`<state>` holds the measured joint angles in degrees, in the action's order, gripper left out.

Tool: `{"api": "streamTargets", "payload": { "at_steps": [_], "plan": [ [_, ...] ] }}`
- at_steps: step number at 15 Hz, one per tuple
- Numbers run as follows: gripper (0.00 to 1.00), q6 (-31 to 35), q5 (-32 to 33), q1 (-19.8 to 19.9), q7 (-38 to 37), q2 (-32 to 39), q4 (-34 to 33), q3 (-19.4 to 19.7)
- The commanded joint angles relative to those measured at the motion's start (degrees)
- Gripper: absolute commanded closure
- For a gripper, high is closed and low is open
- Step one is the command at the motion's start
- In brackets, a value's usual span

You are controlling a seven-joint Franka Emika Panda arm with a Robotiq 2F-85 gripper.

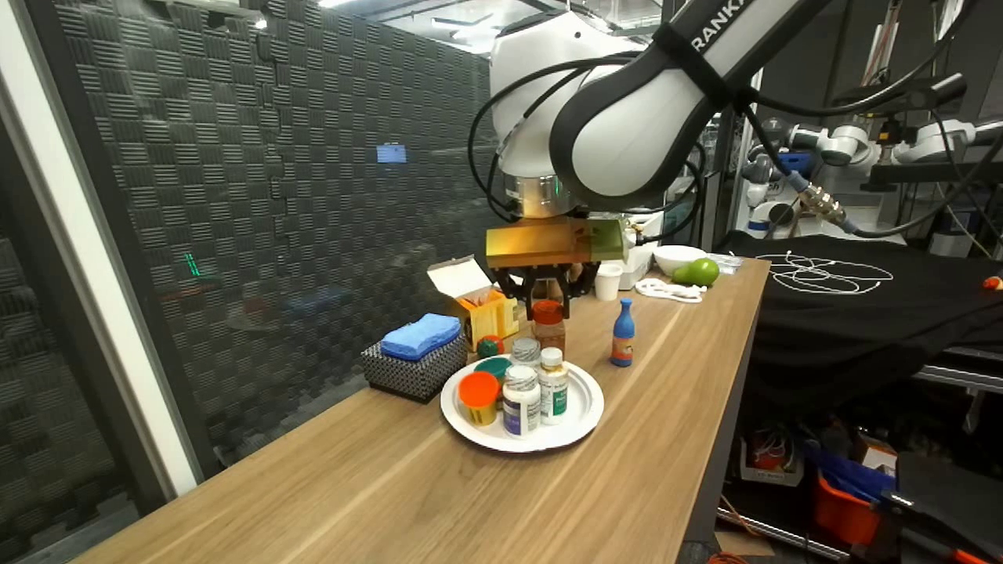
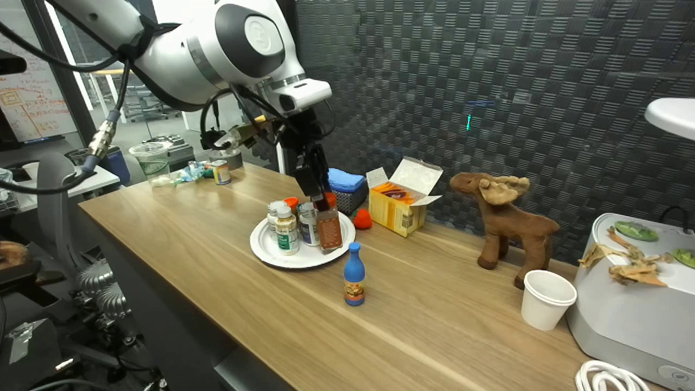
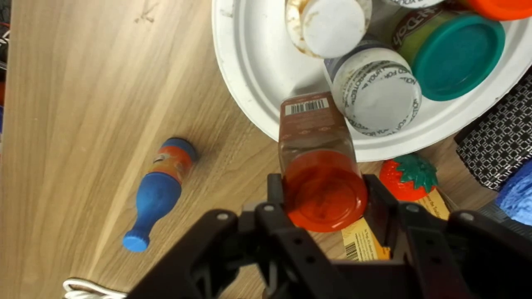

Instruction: Put the bottles and the orange plushie surrounding the white plate on the white plate

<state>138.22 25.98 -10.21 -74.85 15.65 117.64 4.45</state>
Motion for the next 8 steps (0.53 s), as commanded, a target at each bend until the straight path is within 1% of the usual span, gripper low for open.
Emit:
{"api": "streamTargets", "payload": {
  "at_steps": [1,8],
  "plan": [
    [0.76,0.42,-0.36,-0.08,-0.85,-0.19,0.12,-0.65],
    [0.76,0.68,-1.87,-0.06,-0.23,1.14,-0.37,-1.59]
  ]
}}
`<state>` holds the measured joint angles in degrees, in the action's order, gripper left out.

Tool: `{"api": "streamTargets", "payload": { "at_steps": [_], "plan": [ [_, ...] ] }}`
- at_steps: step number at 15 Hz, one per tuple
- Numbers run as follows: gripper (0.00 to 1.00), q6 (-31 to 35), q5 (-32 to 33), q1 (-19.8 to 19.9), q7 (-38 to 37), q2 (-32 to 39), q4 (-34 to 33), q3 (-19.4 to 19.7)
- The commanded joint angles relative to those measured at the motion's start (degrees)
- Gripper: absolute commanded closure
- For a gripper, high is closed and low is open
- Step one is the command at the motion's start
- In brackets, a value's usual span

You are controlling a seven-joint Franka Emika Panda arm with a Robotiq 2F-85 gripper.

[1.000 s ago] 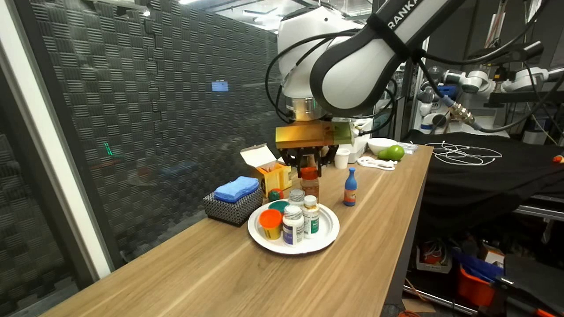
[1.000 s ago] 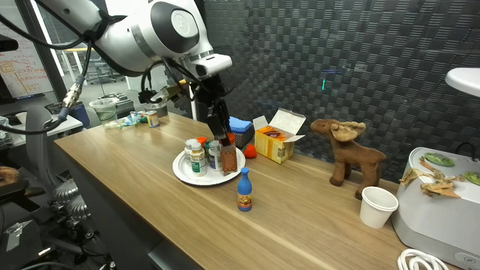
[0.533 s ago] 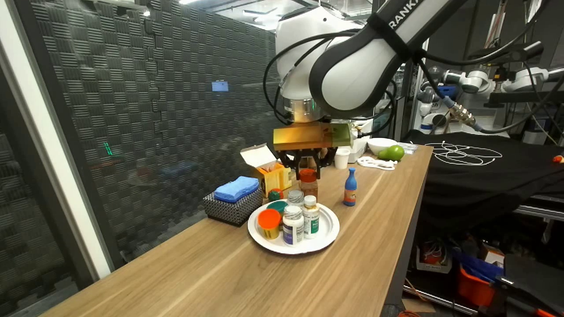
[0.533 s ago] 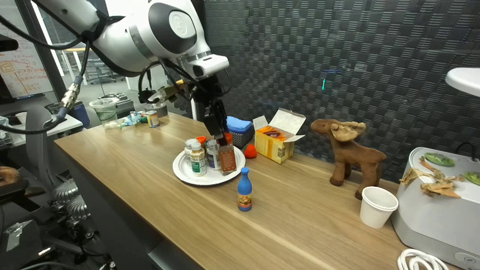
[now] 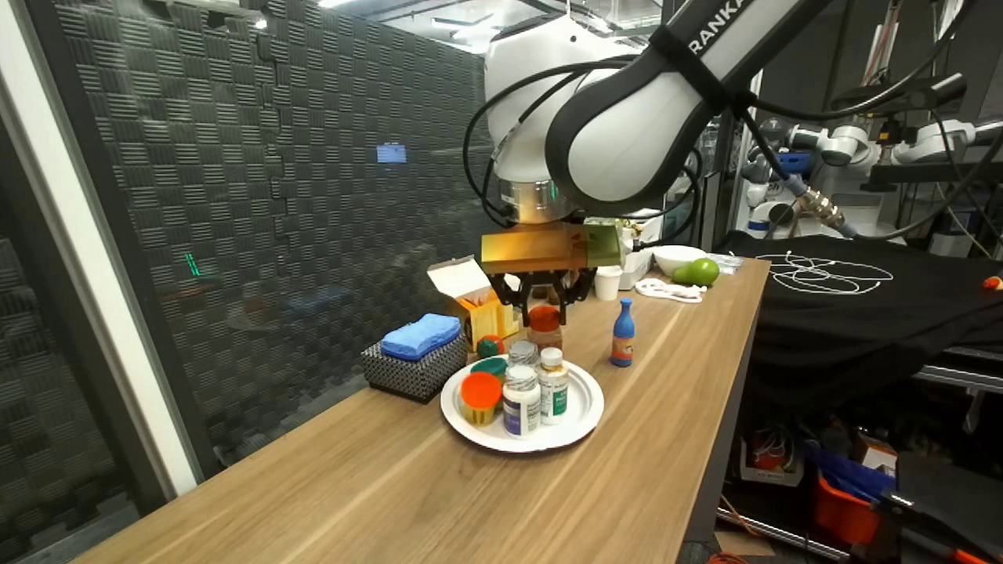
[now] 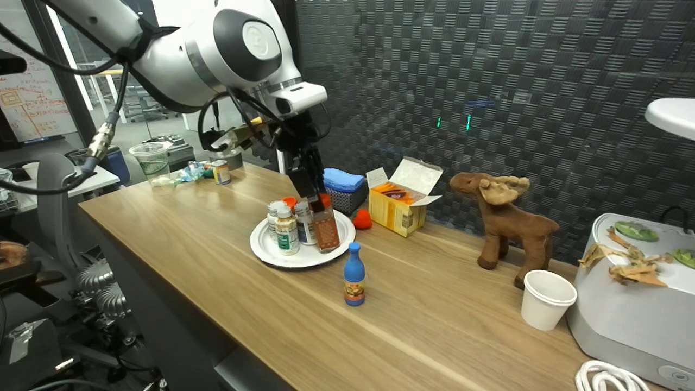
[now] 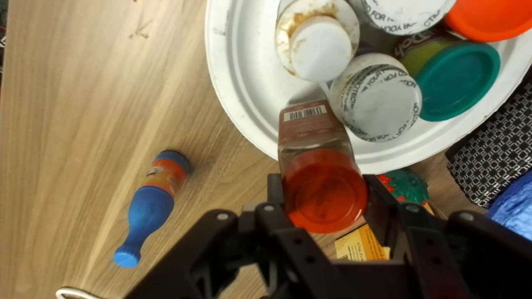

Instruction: Put the bottles and the orange plushie surrounding the white plate on the white plate

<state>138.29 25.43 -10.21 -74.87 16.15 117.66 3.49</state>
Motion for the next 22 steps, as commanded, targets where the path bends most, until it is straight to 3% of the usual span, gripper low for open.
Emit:
{"api": "streamTargets", "payload": {
  "at_steps": [1,7,9,11,14,19,22],
  "plan": [
    [0.76,0.69,-1.57,-0.06,-0.15,0.95,-0.4,-0.74],
    [0.76,0.51,-2.27,-0.01,0.06,1.44,-0.51,-0.79],
    [0.25,0.25,-2.16,-0.08,0.06,0.97,-0.52,-0.72],
    [0.2,-0.08,-2.21,-0.08,0.27,0.18,-0.48,-0.72],
    [0.0,-0.53,-1.08,-0.4,-0.15,-0.64,-0.82,-0.41],
    [0.0,-2.66,-0.31,-0.39,1.22,-0.92,-3.74,-0.51],
    [0.0,-1.18,-2.78,0.94,7.56,-0.39,-4.77,-1.52]
  ]
}}
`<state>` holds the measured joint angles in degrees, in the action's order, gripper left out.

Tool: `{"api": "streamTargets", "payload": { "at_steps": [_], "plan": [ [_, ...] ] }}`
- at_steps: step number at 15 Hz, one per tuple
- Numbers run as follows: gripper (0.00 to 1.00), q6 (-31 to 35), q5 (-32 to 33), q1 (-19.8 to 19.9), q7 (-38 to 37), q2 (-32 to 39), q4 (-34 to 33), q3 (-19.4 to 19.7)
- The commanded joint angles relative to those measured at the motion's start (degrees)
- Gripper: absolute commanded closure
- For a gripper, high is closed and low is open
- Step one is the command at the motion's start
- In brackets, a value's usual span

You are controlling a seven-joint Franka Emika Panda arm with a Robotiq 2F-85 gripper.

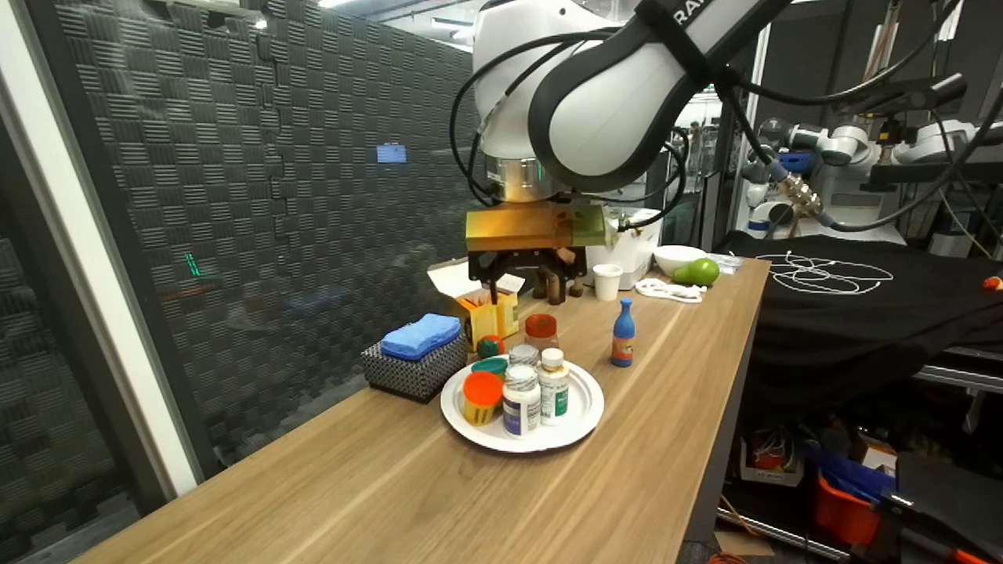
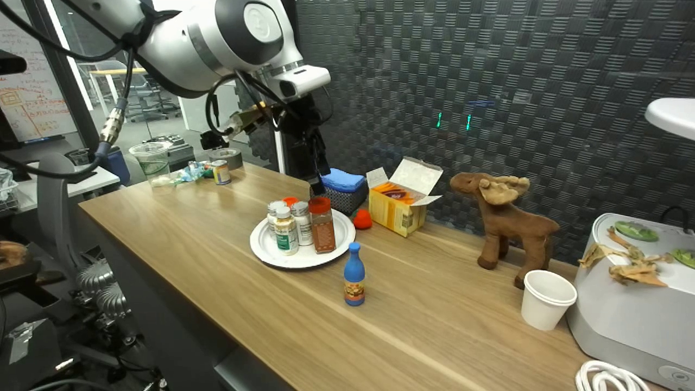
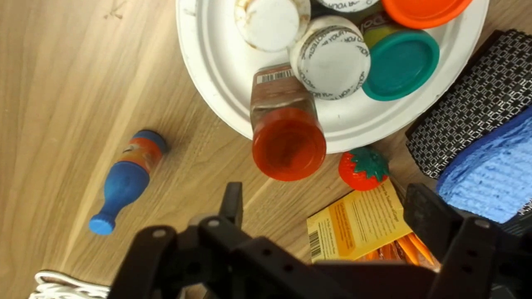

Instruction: Put the bottles and the orange plushie surrounding the white plate on the white plate

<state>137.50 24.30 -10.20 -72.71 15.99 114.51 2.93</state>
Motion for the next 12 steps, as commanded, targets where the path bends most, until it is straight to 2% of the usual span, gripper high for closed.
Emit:
{"api": "streamTargets", "payload": {
  "at_steps": [1,4,8,12],
  "plan": [
    [0.0,-0.26,-2.04,1.19,7.79,-0.05,-2.0,-1.08],
    [0.0,-0.66,-3.34,2.21,16.25,0.08,-2.96,-1.01],
    [0.0,-0.66,-8.12,4.43,28.7,0.77,-4.02,-0.94],
    [0.0,-0.14,-12.36,5.82,34.71,1.98,-6.14,-0.48]
  ]
}}
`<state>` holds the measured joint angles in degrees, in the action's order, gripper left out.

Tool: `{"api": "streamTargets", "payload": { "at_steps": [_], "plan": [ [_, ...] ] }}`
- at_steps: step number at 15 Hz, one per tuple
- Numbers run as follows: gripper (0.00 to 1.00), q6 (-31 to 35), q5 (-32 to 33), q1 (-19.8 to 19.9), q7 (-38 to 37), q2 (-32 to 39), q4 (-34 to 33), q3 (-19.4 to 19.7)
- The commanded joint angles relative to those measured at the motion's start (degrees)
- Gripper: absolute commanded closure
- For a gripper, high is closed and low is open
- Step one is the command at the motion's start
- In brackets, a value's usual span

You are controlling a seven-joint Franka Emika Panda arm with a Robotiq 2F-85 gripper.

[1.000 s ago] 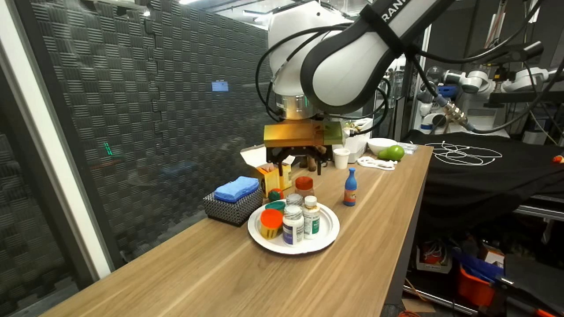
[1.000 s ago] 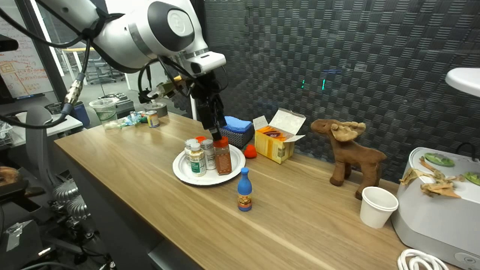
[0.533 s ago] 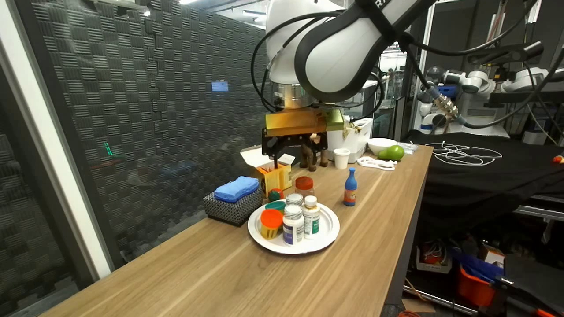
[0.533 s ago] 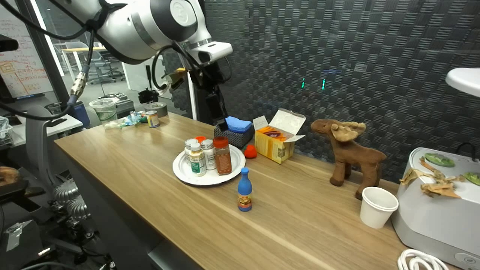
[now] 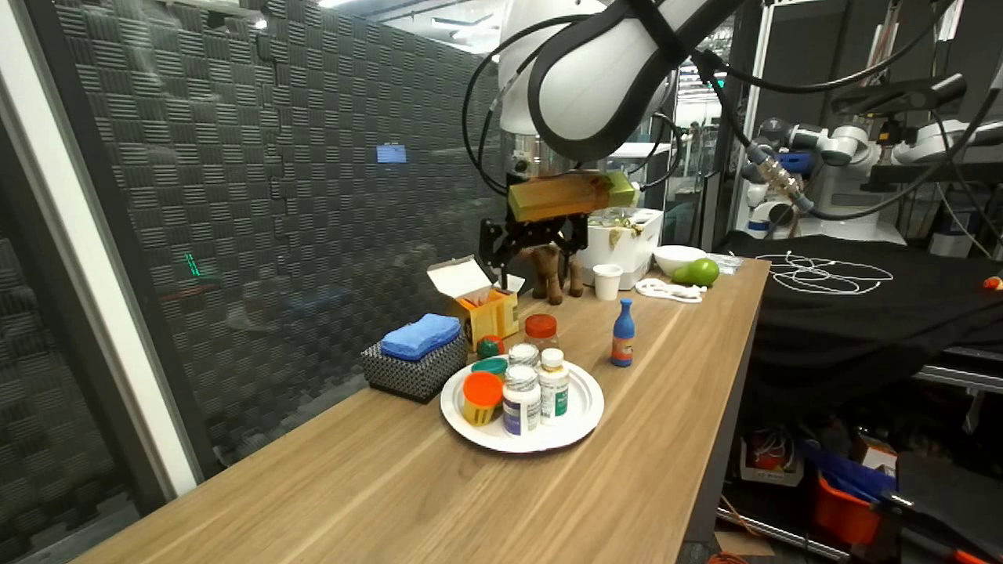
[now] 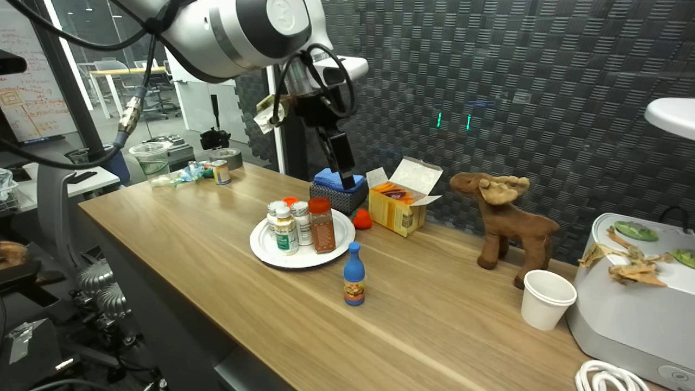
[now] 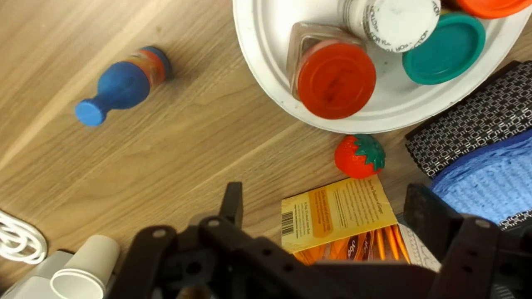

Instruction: Put the bottles and the orange plushie surrounding the white plate on the white plate

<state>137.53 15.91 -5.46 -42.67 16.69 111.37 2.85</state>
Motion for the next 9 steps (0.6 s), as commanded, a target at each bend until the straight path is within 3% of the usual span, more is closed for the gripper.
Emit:
{"api": "streamTargets", "payload": {
  "at_steps": [1,4,9],
  "plan": [
    [0.0,-0.07,-5.23,1.24,5.54,1.63,-3.45,-0.42],
    [0.0,-0.51,-8.0,0.95,5.63,3.37,-4.92,-0.16],
    [0.0,4.29,-7.34,0.04,0.95,5.9,-4.19,1.79]
  ]
}}
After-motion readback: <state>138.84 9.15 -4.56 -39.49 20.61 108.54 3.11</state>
